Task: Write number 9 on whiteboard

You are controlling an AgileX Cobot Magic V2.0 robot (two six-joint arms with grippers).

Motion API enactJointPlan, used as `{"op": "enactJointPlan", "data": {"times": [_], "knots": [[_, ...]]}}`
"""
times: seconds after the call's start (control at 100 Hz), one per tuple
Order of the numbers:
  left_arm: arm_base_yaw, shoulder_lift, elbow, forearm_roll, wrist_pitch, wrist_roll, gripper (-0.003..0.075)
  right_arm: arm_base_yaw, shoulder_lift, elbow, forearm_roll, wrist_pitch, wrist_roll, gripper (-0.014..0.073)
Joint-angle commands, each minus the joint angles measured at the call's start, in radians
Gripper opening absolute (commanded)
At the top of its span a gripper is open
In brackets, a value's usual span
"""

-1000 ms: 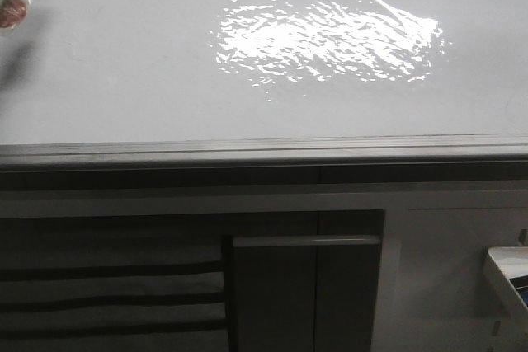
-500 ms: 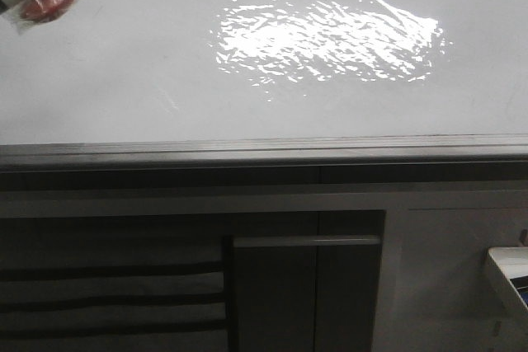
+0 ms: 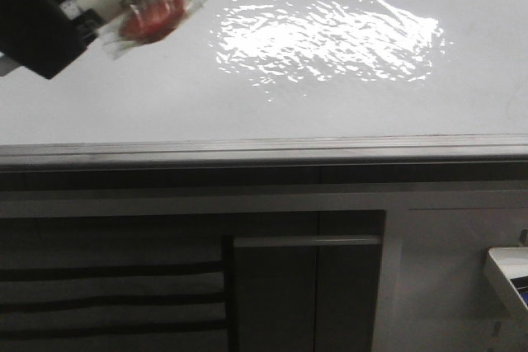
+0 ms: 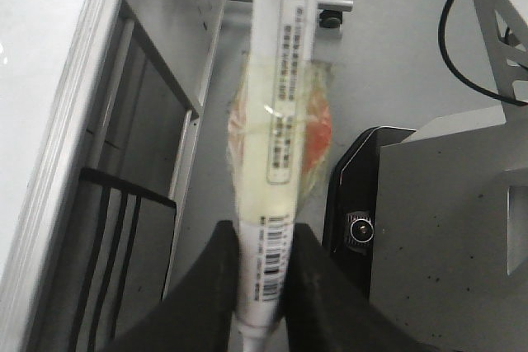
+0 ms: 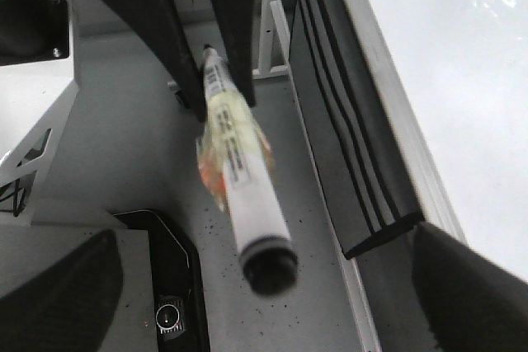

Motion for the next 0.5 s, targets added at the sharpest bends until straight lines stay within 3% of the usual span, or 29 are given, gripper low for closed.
{"op": "enactJointPlan", "data": {"times": [0.0,0.49], "knots": [[-0.030,0.006,-0.058,-0.034,-0.038,0.002,-0.0020,0.023,-0.004,-0.045,0.044,-0.052,-0.020,0.0571],[-0.062,0.038,-0.096,-0.017,-0.030,0.002,-0.0020,0.031,0.008,-0.053,0.048,-0.045,-0.020,0.0219]]}}
